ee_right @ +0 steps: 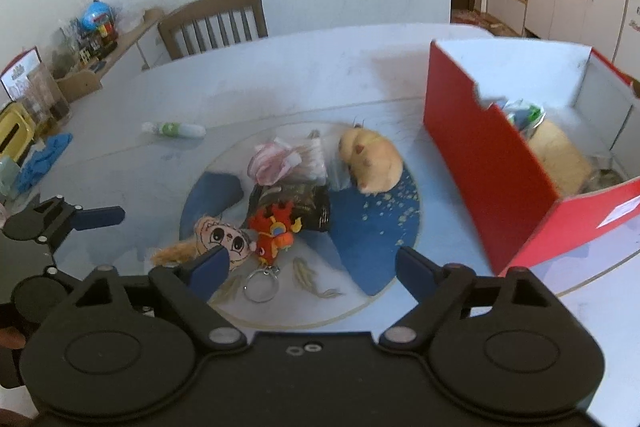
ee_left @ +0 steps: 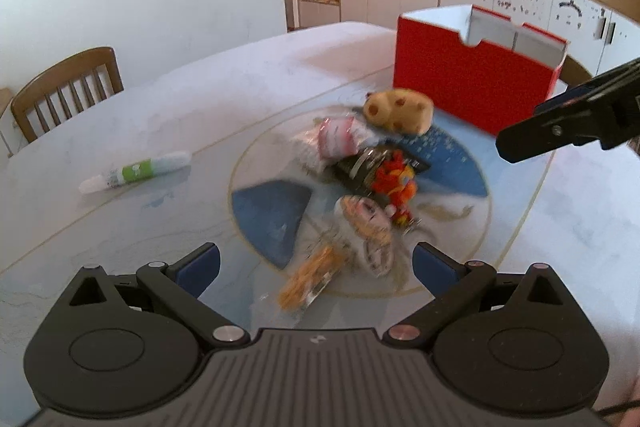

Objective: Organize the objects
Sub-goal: 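Grasp the small snack packet with the left tool while the right tool grasps the red bird keychain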

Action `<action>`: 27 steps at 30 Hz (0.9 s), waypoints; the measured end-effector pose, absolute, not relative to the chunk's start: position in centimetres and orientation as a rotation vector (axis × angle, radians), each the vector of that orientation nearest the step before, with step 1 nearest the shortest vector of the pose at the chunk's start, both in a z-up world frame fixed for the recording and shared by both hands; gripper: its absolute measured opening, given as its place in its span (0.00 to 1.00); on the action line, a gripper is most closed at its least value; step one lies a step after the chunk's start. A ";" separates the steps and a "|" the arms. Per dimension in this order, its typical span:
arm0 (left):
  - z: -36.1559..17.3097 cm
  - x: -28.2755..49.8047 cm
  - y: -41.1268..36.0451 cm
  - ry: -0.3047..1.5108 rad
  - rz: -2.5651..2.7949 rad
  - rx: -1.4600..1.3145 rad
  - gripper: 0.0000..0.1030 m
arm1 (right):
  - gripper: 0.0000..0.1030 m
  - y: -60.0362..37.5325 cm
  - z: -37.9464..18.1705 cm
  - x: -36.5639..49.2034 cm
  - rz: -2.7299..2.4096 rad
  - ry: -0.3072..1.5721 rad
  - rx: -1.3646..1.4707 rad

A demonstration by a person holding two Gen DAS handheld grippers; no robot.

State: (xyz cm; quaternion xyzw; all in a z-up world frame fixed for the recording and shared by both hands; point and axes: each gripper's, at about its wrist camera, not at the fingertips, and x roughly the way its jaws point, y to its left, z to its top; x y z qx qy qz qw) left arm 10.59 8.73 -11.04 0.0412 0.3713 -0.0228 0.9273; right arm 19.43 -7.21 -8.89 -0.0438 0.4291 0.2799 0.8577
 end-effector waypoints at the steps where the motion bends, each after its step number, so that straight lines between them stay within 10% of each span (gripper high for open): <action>1: -11.3 10.6 9.1 0.765 -0.046 0.081 1.00 | 0.82 -6.9 -9.3 19.6 0.584 0.911 -0.097; 16: -14.6 11.7 12.6 0.824 -0.035 0.039 0.97 | 0.63 -2.2 -13.2 21.6 0.567 0.994 -0.166; 27: -14.3 11.8 11.7 0.792 -0.114 0.059 0.52 | 0.53 -0.8 -14.0 22.2 0.570 1.025 -0.154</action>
